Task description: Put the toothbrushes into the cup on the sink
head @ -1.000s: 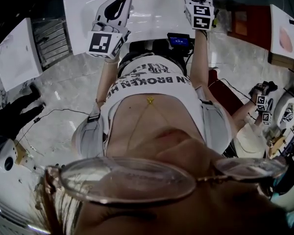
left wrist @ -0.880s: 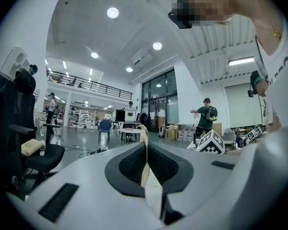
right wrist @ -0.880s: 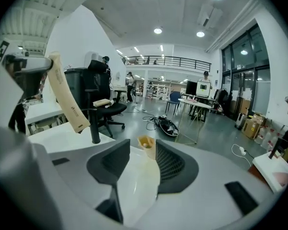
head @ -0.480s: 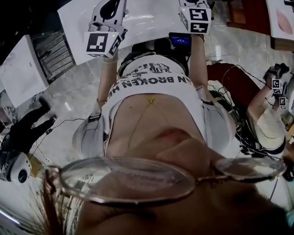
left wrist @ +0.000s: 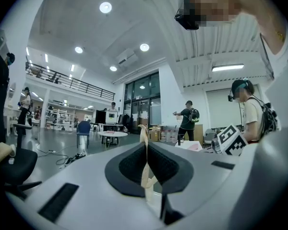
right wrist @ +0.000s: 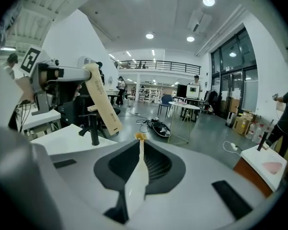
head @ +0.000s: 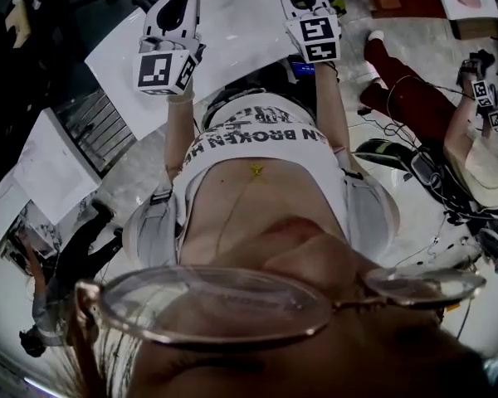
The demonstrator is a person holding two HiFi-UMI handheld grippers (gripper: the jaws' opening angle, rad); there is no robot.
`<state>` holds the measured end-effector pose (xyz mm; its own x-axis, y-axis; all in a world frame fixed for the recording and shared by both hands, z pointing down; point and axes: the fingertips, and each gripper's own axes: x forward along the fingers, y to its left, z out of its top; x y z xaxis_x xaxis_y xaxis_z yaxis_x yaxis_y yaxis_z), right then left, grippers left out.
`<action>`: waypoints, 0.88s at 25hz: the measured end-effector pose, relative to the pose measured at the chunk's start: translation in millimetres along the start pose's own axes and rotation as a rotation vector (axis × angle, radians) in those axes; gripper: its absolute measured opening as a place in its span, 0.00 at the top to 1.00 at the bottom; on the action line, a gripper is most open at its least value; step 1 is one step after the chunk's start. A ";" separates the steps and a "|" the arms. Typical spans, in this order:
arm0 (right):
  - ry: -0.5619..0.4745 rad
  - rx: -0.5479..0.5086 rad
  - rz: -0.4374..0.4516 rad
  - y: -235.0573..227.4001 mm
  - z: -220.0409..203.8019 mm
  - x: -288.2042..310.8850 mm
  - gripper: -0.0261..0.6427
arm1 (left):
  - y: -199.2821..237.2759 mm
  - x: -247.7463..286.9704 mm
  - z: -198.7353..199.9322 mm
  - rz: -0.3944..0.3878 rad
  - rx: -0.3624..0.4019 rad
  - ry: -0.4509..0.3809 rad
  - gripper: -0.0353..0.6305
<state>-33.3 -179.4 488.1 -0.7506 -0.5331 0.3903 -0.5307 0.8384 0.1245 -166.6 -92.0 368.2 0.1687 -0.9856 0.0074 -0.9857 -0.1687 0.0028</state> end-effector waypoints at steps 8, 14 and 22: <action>0.034 0.056 -0.037 -53.2 -11.5 11.0 0.90 | 10.0 86.1 -8.1 -0.063 0.009 0.036 0.92; 0.087 0.070 -0.067 -76.2 -27.3 25.7 0.90 | 24.6 141.2 -20.2 -0.110 0.021 0.043 0.92; 0.125 0.069 -0.145 -62.0 -63.3 -42.5 0.90 | -17.5 135.1 -43.2 -0.162 0.050 0.068 0.92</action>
<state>56.4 -201.6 521.5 -0.6120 -0.6261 0.4832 -0.6588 0.7416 0.1266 -126.5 -221.9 412.4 0.3232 -0.9431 0.0785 -0.9442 -0.3269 -0.0407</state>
